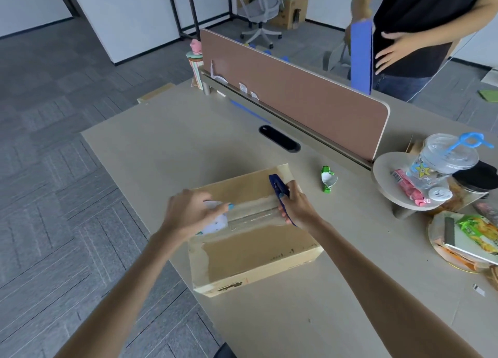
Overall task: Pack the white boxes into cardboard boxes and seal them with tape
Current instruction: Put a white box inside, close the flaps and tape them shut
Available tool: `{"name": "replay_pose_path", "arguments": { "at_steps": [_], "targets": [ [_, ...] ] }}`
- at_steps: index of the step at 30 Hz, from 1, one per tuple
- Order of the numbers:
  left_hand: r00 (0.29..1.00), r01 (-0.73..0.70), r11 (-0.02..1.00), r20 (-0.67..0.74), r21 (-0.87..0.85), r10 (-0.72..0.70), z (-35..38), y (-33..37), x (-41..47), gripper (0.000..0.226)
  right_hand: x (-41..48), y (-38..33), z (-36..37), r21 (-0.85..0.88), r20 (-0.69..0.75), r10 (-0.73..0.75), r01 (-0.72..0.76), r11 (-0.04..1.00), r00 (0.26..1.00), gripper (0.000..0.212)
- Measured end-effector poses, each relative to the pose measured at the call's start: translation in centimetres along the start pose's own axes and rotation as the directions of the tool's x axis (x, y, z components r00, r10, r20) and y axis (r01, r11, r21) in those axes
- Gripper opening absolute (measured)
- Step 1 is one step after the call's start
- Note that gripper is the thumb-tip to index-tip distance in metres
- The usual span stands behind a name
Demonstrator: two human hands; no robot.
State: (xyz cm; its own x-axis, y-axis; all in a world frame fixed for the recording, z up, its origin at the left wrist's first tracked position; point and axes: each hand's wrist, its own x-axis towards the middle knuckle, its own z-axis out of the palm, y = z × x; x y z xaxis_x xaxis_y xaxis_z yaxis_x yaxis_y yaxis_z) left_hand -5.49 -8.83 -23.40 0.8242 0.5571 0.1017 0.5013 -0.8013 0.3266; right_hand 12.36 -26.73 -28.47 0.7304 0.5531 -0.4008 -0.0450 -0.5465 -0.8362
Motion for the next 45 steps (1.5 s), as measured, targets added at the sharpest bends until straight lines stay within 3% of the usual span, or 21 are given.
{"name": "replay_pose_path", "arguments": {
  "at_steps": [2,4,6,8,10,12,14,17,18,23,26,37,45],
  "targets": [
    [0.993,0.060,0.966,0.113,-0.252,-0.032,-0.3,-2.6,-0.9,0.060,0.0,0.0,0.1,-0.010,-0.005,-0.002,0.002,1.000,1.000,0.011],
    [0.963,0.171,0.783,0.270,-0.598,-0.004,-0.6,-3.8,-1.7,0.057,0.0,0.1,0.1,-0.014,-0.008,-0.011,0.010,1.000,1.000,0.011],
    [0.946,0.231,0.639,0.322,-0.734,0.027,-0.7,-4.0,-2.2,0.059,-0.1,0.1,0.1,-0.020,-0.004,-0.023,0.023,1.000,1.000,0.010],
    [0.956,0.206,0.726,0.293,-0.657,-0.006,-1.0,-4.1,-2.5,0.058,-0.2,0.1,0.2,-0.028,0.000,-0.033,0.033,0.999,0.999,0.009],
    [0.987,0.127,0.922,0.140,-0.366,-0.081,-1.7,-4.9,-2.9,0.058,-0.2,0.0,0.2,-0.034,-0.005,-0.037,0.037,0.999,0.999,0.009],
    [0.991,0.132,0.984,-0.008,-0.123,-0.134,-2.9,-6.0,-3.7,0.066,-0.2,0.0,0.2,-0.040,-0.008,-0.036,0.036,0.999,0.999,0.009],
    [0.988,0.147,0.963,-0.019,-0.224,-0.156,-3.5,-7.1,-4.7,0.068,-0.1,0.0,0.3,-0.048,-0.010,-0.040,0.040,0.998,0.999,0.007],
    [0.976,0.212,0.800,0.078,-0.561,-0.204,-3.3,-8.5,-5.6,0.061,0.0,0.0,0.5,-0.052,-0.021,-0.045,0.044,0.998,0.999,0.003],
    [0.971,0.232,0.766,0.103,-0.600,-0.214,-3.1,-9.0,-5.7,0.060,0.0,0.1,0.5,-0.055,-0.026,-0.045,0.044,0.998,0.999,0.003],
    [0.980,0.198,0.940,0.027,-0.277,-0.199,-1.4,-11.7,-6.1,0.048,-0.1,0.1,0.6,-0.081,-0.032,-0.057,0.054,0.995,0.998,0.005],
    [0.988,0.155,0.959,0.023,-0.239,-0.154,-0.1,-12.8,-6.1,0.049,0.0,0.2,0.7,-0.090,-0.040,-0.058,0.054,0.994,0.998,0.007],
    [0.970,0.219,0.972,0.122,-0.080,-0.209,3.9,-13.8,-5.7,0.040,0.0,0.1,0.8,-0.097,-0.049,-0.056,0.051,0.994,0.997,0.009],
    [0.974,0.135,0.991,0.189,-0.025,-0.128,5.6,-12.2,-4.8,0.047,-0.2,-1.2,1.1,-0.193,0.007,-0.063,0.063,0.979,0.998,0.017]
  ]
}}
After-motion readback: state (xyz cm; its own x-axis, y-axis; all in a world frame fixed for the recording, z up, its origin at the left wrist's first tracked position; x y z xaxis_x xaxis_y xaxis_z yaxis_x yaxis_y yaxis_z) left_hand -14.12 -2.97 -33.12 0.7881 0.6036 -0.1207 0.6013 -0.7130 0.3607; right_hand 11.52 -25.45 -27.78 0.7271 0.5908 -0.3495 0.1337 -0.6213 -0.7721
